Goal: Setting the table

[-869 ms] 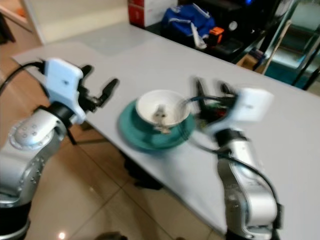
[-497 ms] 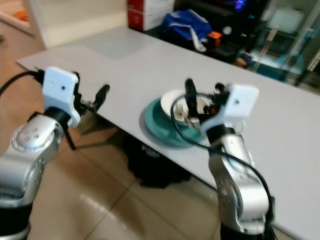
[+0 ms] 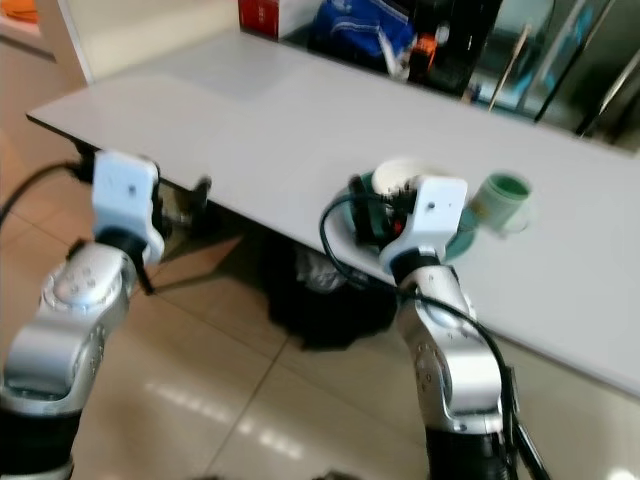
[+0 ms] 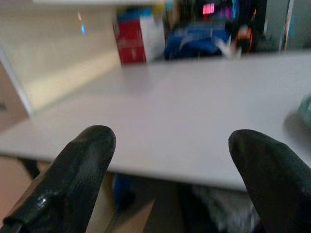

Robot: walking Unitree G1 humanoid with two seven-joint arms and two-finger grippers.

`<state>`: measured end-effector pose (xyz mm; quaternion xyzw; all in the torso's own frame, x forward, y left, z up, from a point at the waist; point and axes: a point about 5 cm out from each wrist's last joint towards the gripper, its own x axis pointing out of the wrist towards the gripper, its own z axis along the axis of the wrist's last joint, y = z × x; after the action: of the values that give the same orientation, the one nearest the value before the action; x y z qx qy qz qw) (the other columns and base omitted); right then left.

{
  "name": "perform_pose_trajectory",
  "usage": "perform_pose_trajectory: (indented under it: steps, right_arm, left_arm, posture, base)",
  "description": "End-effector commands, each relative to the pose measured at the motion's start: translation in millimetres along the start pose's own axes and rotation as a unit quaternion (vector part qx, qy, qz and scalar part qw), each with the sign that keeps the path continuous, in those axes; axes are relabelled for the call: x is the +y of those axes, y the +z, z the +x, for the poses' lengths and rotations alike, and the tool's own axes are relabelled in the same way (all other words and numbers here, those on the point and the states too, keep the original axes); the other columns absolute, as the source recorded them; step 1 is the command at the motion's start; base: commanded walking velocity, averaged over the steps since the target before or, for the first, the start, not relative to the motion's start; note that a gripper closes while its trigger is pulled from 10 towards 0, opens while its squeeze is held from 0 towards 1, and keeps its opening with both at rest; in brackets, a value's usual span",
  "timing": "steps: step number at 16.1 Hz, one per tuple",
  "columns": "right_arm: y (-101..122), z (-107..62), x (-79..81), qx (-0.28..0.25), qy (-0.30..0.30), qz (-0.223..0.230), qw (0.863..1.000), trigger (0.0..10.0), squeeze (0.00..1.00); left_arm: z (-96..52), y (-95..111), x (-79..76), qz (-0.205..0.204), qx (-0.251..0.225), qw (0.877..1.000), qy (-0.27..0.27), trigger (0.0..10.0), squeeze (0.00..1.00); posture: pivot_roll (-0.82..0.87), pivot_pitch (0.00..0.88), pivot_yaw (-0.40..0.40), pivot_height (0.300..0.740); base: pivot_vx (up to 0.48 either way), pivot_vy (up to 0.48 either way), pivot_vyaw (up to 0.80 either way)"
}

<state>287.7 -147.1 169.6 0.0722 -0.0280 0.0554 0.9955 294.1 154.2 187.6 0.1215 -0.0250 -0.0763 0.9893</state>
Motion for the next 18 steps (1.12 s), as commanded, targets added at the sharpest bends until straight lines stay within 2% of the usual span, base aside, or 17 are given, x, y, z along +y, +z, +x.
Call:
perform_pose_trajectory:
  steps: [1,2,4,5,6,7,8,9,10,11,12,13,14,16,18]
  right_arm:
    - [2.5,1.5,-10.3,-0.008,-0.023,-0.005,1.000,10.0,0.00]
    - [3.0,1.3,-11.6,-0.009,-0.026,-0.004,1.000,10.0,0.00]
    - [-7.4,-0.4,-17.5,-0.001,-0.025,-0.061,0.998,10.0,0.00]
    - [-14.1,-2.4,-23.3,0.007,-0.022,-0.051,0.998,10.0,0.00]
    - [-16.5,-3.0,-27.3,0.008,-0.029,-0.049,0.998,10.0,0.00]
    - [-18.4,-3.4,-30.2,0.012,-0.036,-0.054,0.998,10.0,0.00]
    - [-29.4,-5.3,-38.8,0.031,-0.056,-0.032,0.997,10.0,0.00]
    - [-40.4,-7.5,-44.7,0.047,-0.079,0.019,0.996,10.0,0.00]
    - [-46.4,-8.1,-46.9,0.050,-0.100,0.071,0.991,10.0,0.00]
    - [-50.2,-8.7,-50.0,0.052,-0.131,0.084,0.986,10.0,0.00]
    - [-53.7,-9.3,-49.7,0.056,-0.141,0.084,0.985,10.0,0.00]
    - [-56.3,-9.4,-45.7,0.054,-0.129,0.099,0.985,10.0,0.00]
    - [-59.1,-11.4,-43.9,0.058,-0.148,0.105,0.982,10.0,0.00]
    - [-63.1,-13.3,-38.9,0.066,-0.129,0.135,0.980,10.0,0.00]
    - [-63.9,-14.1,-38.1,0.054,-0.126,0.112,0.984,10.0,0.00]
  left_arm:
    - [-5.3,-4.6,8.1,-0.003,0.005,1.000,0.020,10.0,0.00]
    - [-6.1,-5.2,9.1,-0.005,0.004,1.000,0.024,10.0,0.00]
    - [-3.3,-18.3,3.5,-0.012,0.014,0.999,0.033,10.0,0.00]
    - [-2.3,-29.3,-2.5,-0.018,0.029,0.999,0.031,10.0,0.00]
    - [-2.9,-32.6,-3.7,-0.006,0.033,0.999,0.037,10.0,0.00]
    - [-3.5,-34.5,-5.4,-0.012,0.037,0.999,0.031,10.0,0.00]
    - [-4.9,-40.3,-8.4,-0.014,0.041,0.999,0.027,10.0,0.00]
    - [-4.4,-46.3,-6.8,-0.025,0.042,0.998,0.045,10.0,0.00]
    - [-3.2,-51.4,-3.2,-0.057,0.052,0.995,0.064,10.0,0.00]
    - [-2.9,-53.0,-2.5,-0.070,0.052,0.994,0.066,10.0,0.00]
    - [-3.7,-53.2,0.4,-0.063,0.043,0.993,0.090,10.0,0.00]
    - [-3.8,-55.5,2.1,-0.049,0.047,0.994,0.090,10.0,0.00]
    - [-4.7,-57.4,2.7,-0.037,0.049,0.995,0.079,10.0,0.00]
    - [-5.4,-57.6,1.8,-0.044,0.039,0.997,0.056,10.0,0.04]
    - [-4.2,-54.9,0.8,-0.041,0.035,0.997,0.048,10.0,0.00]
  posture:
    - [0.07,0.070,-0.083,0.740]
    - [0.07,0.072,-0.083,0.740]
    - [0.06,0.085,-0.079,0.740]
    - [0.06,0.090,-0.073,0.740]
    - [0.06,0.093,-0.070,0.740]
    - [0.06,0.093,-0.069,0.740]
    - [0.07,0.093,-0.068,0.740]
    - [0.07,0.095,-0.068,0.740]
    - [0.07,0.095,-0.068,0.740]
    - [0.08,0.097,-0.069,0.740]
    - [0.09,0.099,-0.066,0.740]
    - [0.09,0.100,-0.058,0.740]
    - [0.08,0.103,-0.044,0.740]
    - [0.08,0.105,-0.017,0.740]
    - [0.08,0.104,-0.002,0.740]
  base:
    - [0.000,0.480,-0.80]
    - [0.000,0.480,-0.80]
    - [0.000,0.480,-0.80]
    - [0.000,0.480,-0.80]
    - [0.000,0.480,-0.80]
    - [0.000,0.480,-0.80]
    - [0.000,0.480,-0.80]
    - [0.000,0.480,-0.80]
    - [0.000,0.480,-0.80]
    - [0.000,0.480,-0.78]
    - [0.000,0.480,-0.77]
    - [0.000,0.480,-0.77]
    - [0.000,0.480,-0.79]
    - [0.000,0.480,-0.79]
    - [0.000,0.480,-0.79]
